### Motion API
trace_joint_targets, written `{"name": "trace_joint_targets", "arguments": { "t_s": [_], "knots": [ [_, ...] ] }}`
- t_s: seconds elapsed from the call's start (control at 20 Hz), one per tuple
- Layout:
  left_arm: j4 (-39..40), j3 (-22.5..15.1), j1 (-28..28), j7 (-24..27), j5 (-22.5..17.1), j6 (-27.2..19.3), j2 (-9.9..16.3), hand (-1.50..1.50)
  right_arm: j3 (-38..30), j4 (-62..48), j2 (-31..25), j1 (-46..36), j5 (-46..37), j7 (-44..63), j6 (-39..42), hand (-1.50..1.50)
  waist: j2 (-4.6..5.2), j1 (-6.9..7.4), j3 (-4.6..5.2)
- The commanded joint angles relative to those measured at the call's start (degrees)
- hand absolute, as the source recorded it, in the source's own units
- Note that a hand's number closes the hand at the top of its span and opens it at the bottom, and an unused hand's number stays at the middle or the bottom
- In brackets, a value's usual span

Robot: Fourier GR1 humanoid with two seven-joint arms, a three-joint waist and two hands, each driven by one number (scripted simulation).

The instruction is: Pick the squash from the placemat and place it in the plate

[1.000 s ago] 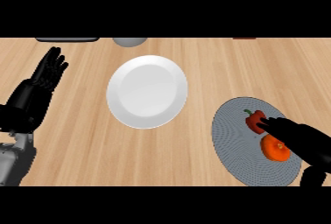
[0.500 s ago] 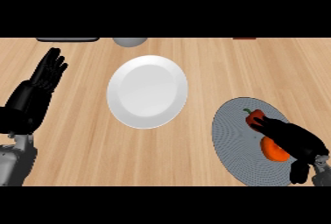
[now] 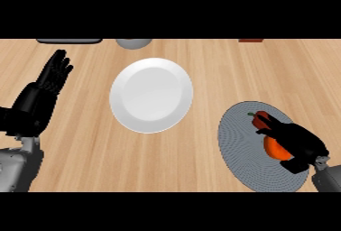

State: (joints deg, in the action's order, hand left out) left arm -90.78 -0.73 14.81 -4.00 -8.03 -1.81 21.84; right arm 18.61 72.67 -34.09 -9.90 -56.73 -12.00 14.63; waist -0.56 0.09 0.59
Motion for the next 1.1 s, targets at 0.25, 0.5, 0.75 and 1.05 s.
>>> {"name": "trace_joint_targets", "arguments": {
  "t_s": [0.25,0.5,0.75,1.05],
  "knots": [
    [-1.4,-0.6,2.8,-4.2,1.9,-1.5,-1.9,0.0,-6.4,-5.1,7.6,-0.1,-2.6,7.8,-12.0,1.5,0.55,-0.25,-0.64],
    [-0.2,1.4,0.3,-2.3,0.6,0.0,-0.4,0.0,-18.4,-4.6,9.3,2.6,0.0,27.5,-14.2,1.5,0.3,-1.68,-0.51],
    [-2.2,0.6,0.0,-3.6,1.3,0.2,-1.5,0.0,-16.0,11.6,12.0,5.9,-5.3,36.8,-16.2,1.5,0.25,-0.91,-0.53],
    [2.7,2.6,-0.7,1.7,1.2,2.5,-1.3,0.0,-12.6,30.8,14.5,8.7,-0.6,34.6,-11.7,1.5,0.33,-1.13,-0.51]
  ]
}}
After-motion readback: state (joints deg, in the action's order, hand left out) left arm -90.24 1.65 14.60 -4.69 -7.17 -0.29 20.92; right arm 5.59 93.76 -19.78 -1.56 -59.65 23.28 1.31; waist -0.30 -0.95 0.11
